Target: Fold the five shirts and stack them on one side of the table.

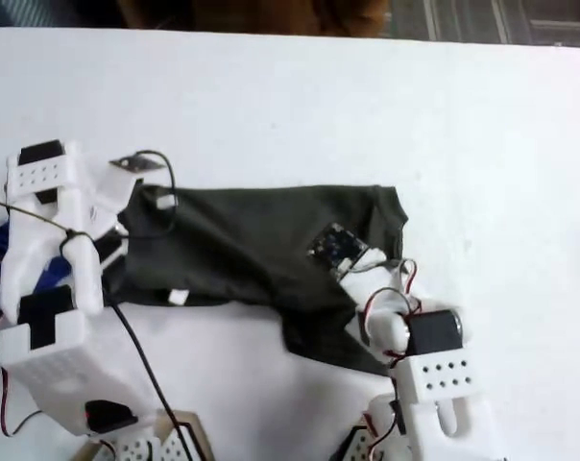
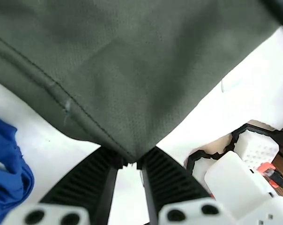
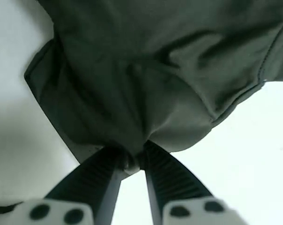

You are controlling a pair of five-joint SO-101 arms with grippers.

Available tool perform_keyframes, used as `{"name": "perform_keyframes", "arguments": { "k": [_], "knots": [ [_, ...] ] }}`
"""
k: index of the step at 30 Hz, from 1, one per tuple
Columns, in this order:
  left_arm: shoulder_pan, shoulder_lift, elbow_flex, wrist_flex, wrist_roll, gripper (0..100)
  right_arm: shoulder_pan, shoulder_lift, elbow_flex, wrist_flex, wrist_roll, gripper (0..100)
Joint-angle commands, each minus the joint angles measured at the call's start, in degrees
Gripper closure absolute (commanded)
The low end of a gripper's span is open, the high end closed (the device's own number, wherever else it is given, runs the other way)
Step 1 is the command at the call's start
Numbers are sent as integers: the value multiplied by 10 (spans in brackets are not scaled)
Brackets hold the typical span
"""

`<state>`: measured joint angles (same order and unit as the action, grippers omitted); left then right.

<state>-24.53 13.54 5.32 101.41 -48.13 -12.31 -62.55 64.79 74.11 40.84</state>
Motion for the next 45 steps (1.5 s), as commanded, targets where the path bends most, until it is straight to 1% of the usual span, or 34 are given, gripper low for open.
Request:
{"name": "perform_keyframes", "arguments": {
  "k": [1, 4, 6, 8, 10, 13, 15, 17, 22, 26, 31, 37, 41, 45],
  "knots": [
    [-4, -34, -7, 9, -3, 955, -6, 11, -3, -7, 3, 978],
    [-4, -34, -7, 9, -1, 859, -6, 31, -3, -7, 5, 965],
    [-4, -33, -8, 8, 1, 794, -6, 46, -3, -7, 5, 921],
    [-4, -30, -20, 8, 2, 754, -11, 65, -3, -4, 5, 873],
    [-5, -30, -41, 8, 3, 753, -22, 82, -5, -3, 6, 838],
    [-8, -30, -87, 8, 3, 756, -42, 99, -7, -4, 7, 819],
    [-5, -30, -124, 8, 13, 756, -51, 108, -7, -3, 33, 818],
    [-1, -28, -166, 8, 55, 755, -51, 109, -7, -1, 51, 818],
    [34, 3, -234, -11, 156, 755, -55, 110, -25, 47, 87, 818],
    [59, 91, -289, -7, 234, 755, -51, 108, -43, 60, 100, 820],
    [72, 207, -365, 4, 290, 755, -53, 108, -70, 87, 101, 820],
    [75, 325, -452, 4, 327, 755, -56, 111, -76, 122, 103, 819],
    [71, 389, -503, 5, 327, 755, -48, 108, -76, 145, 149, 821],
    [71, 414, -524, 6, 327, 755, 6, 107, -113, 152, 185, 822]
  ]
}}
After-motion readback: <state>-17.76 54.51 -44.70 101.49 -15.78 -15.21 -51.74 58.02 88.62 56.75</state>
